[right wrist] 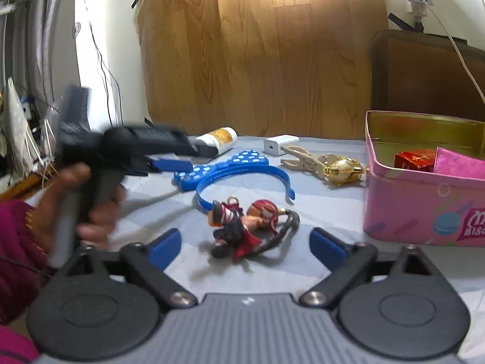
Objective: Organize rigid objects
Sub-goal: 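Carry the figurine keychain into the pink tin and release it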
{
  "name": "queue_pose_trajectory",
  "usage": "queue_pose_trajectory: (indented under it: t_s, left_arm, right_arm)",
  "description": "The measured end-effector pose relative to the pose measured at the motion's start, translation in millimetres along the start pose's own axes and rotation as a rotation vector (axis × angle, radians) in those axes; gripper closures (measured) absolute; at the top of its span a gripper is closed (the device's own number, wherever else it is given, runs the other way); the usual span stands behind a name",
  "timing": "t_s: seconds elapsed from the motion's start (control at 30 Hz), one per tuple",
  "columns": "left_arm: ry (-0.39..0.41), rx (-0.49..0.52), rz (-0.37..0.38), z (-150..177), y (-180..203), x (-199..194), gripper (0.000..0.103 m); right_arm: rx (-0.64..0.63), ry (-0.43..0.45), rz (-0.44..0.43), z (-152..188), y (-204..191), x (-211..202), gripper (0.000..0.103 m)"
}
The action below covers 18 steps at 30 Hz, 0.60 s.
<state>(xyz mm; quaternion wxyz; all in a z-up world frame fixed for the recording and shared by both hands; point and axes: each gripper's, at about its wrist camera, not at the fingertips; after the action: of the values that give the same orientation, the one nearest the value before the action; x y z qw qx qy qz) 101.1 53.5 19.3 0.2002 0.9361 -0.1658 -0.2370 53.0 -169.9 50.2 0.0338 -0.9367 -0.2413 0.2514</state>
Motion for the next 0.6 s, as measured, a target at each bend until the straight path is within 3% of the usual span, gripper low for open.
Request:
queue_pose_trajectory:
  t_s: [0.17, 0.2, 0.23, 0.27, 0.37, 0.4, 0.5, 0.53, 0.6]
  left_arm:
    - [-0.108, 0.036, 0.169, 12, 22, -12, 0.04]
    - [-0.127, 0.049, 0.193, 16, 28, -12, 0.035]
    - [-0.143, 0.06, 0.207, 19, 33, -11, 0.025]
    - [-0.16, 0.074, 0.218, 23, 38, -9, 0.022]
    - [-0.205, 0.129, 0.229, 34, 49, 0, 0.022]
    - [-0.219, 0.141, 0.223, 38, 51, 4, 0.023]
    - [-0.31, 0.136, 0.196, 47, 51, 24, 0.053]
    - [-0.288, 0.133, 0.177, 47, 51, 23, 0.056]
    - [-0.288, 0.135, 0.169, 44, 55, 21, 0.056]
  right_arm:
    - [-0.012, -0.079, 0.015, -8, 3, 24, 0.003]
    - [-0.013, -0.084, 0.025, -10, 3, 28, 0.002]
    - [-0.014, -0.091, 0.031, -12, 4, 32, 0.002]
    - [-0.015, -0.098, 0.034, -15, 4, 37, 0.002]
    - [-0.032, -0.131, 0.037, -16, 1, 49, 0.002]
    - [-0.039, -0.143, 0.038, -16, 0, 54, 0.003]
    - [-0.061, -0.165, 0.043, -14, -4, 63, 0.024]
    - [-0.077, -0.156, 0.042, -14, -7, 63, 0.032]
    - [-0.088, -0.135, 0.073, -12, -10, 59, 0.036]
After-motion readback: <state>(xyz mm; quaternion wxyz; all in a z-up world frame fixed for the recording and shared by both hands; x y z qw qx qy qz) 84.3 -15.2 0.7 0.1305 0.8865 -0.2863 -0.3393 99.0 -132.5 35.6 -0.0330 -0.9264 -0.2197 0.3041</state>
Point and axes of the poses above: each gripper's, at about its wrist camera, not at the fingertips, and x roughly the way its jaws point, y to its right, z to its underside, and after that the axes turned 2 degrees about -z, right-handed
